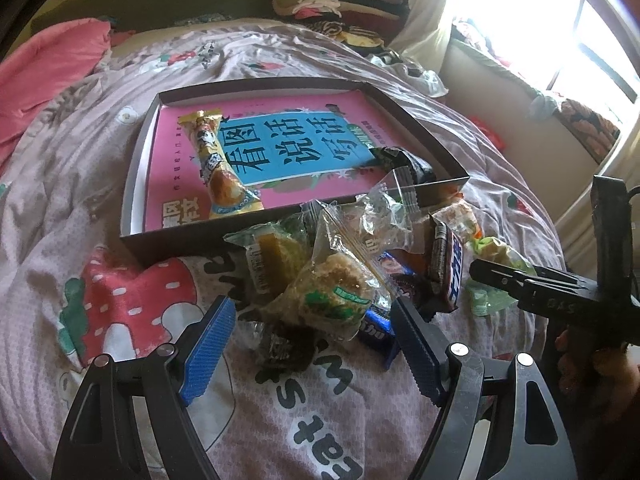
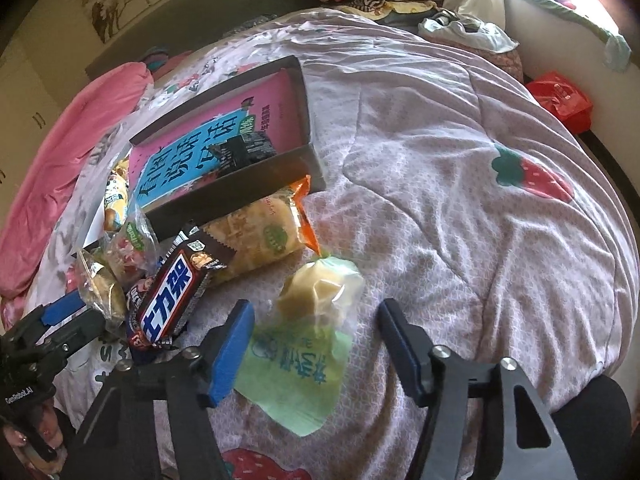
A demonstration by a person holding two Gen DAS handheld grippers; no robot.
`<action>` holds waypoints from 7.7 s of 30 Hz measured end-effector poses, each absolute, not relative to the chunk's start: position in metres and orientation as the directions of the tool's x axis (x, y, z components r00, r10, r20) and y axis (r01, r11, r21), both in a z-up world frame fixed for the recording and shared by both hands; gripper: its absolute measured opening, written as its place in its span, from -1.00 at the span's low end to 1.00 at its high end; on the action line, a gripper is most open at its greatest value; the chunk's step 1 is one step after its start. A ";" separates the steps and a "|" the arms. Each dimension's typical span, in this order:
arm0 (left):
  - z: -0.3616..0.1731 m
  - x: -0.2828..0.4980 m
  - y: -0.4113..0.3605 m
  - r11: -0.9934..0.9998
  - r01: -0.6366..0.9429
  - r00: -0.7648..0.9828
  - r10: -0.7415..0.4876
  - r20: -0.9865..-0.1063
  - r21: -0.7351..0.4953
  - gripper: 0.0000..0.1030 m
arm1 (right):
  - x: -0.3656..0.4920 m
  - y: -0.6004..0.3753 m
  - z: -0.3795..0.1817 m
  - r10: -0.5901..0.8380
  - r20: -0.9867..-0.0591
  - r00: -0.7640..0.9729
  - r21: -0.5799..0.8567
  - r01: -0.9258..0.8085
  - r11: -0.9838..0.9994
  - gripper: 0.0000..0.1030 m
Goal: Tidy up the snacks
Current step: 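Move left tool to a clear bread-snack bag while right tool reaches the pale green packet, then close left tool on the clear bread bag while right tool grasps the green packet, lift, then carry the bread bag with left tool while right tool carries the green packet over the tray, then lower and release the bread bag in the tray while right tool releases the green packet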
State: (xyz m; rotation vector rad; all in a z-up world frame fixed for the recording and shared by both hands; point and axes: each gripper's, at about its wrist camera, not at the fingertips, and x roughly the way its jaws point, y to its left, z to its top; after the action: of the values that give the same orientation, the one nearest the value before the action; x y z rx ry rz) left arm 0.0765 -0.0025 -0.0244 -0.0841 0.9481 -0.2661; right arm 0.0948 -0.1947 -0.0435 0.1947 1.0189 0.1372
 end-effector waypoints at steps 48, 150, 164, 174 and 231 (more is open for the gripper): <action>-0.002 0.071 0.024 0.927 0.206 0.614 -0.371 -0.697 -0.313 -0.31 | 0.084 -0.208 -0.005 0.202 -0.700 0.685 0.232 -0.050 0.971 -0.32; 0.027 0.087 0.085 0.952 0.006 0.755 -0.205 -0.623 -0.306 -0.31 | 0.124 -0.139 0.042 0.338 -0.598 0.726 0.212 -0.263 0.941 -0.32; 0.015 0.115 0.086 0.953 -0.039 0.733 -0.177 -0.657 -0.300 -0.31 | 0.144 -0.126 0.037 0.365 -0.608 0.705 0.233 -0.281 0.931 -0.32; 0.004 0.125 0.083 0.965 -0.036 0.725 -0.154 -0.671 -0.260 -0.31 | 0.151 -0.116 0.031 0.373 -0.622 0.689 0.234 -0.291 0.927 -0.32; -0.023 0.139 0.074 0.969 0.014 0.677 -0.191 -0.711 -0.247 -0.31 | 0.183 -0.094 -0.008 0.300 -0.714 0.633 0.162 -0.268 0.950 -0.32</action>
State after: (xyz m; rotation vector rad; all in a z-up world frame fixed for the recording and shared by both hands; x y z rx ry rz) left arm 0.1395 0.0741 -0.0225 -0.2290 0.8210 -0.1160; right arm 0.1825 -0.0942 -0.0084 0.0418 0.8243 0.3247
